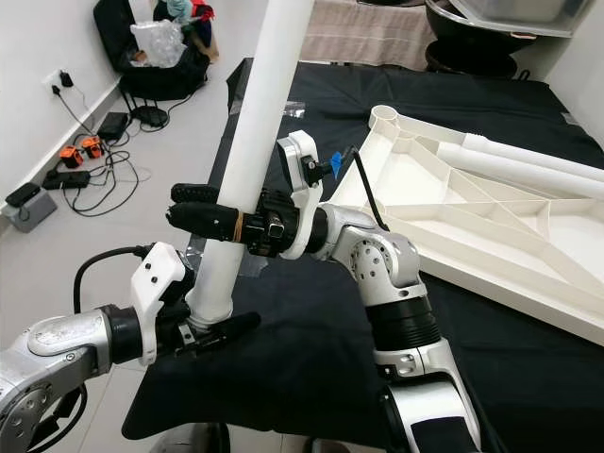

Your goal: Building children table

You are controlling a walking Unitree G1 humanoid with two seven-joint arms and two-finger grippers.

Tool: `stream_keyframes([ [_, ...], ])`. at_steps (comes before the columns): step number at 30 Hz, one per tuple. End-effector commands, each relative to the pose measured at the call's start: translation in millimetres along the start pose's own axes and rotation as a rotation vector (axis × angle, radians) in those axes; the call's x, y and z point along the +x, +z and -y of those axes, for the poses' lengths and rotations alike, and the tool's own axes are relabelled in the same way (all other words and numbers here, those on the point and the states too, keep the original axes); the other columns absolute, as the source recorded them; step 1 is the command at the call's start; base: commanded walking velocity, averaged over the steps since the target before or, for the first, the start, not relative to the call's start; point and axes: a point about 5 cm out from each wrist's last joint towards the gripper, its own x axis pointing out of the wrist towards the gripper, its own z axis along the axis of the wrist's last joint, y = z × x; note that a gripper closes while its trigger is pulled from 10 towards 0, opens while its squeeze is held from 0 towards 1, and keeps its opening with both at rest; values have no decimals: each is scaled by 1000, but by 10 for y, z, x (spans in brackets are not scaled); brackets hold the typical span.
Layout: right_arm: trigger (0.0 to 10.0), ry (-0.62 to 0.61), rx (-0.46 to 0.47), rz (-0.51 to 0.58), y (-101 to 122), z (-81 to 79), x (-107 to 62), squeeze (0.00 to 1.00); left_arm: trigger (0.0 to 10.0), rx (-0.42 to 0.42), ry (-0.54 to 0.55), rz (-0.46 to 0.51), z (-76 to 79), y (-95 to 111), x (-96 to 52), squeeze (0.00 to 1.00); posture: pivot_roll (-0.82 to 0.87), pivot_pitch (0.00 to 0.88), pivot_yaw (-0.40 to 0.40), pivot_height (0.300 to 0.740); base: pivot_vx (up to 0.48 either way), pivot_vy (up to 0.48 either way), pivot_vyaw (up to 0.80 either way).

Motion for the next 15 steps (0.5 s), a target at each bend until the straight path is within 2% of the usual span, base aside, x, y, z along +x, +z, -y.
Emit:
stream_keyframes([
  [1, 0, 38, -10, 8, 34, -35, 47, 0, 10000, 10, -10, -21, 21, -33, 1, 1000, 111, 116, -32, 740, 0, 0, 0],
  [7, 0, 17, -36, 20, 135, -6, -9, 0, 10000, 50, 59, -29, -56, -25, -7, 1000, 113, 116, -31, 740, 0, 0, 0],
  [8, 0, 4, -47, 19, 157, 10, -28, 0, 10000, 52, 65, -18, -76, -5, -14, 0, 112, 115, -32, 740, 0, 0, 0],
  [15, 0, -78, -97, 27, 271, 112, -128, 0, 10000, 55, 78, 27, -113, 96, -38, 0, 116, 115, -34, 740, 0, 0, 0],
])
